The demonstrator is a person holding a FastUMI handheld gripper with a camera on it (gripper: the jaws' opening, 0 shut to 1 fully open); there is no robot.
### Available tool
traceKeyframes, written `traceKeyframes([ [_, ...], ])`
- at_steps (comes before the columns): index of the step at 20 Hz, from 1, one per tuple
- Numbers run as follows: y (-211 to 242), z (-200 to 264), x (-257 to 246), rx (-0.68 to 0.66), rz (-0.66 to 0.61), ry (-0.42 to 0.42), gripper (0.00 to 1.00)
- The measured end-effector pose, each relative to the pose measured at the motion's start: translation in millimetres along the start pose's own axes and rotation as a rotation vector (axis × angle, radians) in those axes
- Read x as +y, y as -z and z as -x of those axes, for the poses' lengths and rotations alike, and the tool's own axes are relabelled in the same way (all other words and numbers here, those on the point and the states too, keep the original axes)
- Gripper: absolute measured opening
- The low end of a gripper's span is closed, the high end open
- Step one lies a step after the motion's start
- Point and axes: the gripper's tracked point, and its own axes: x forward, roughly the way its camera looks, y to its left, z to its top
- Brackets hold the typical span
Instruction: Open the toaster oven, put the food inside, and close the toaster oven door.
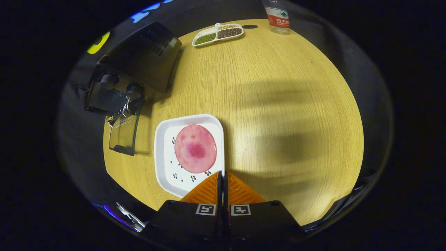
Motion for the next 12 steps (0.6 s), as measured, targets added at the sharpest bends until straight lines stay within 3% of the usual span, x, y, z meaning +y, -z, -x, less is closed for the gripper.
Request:
traceKeyframes([
  [12,31.0,46.1,47.8,-0.179,-0.216,-0.139,0.01],
])
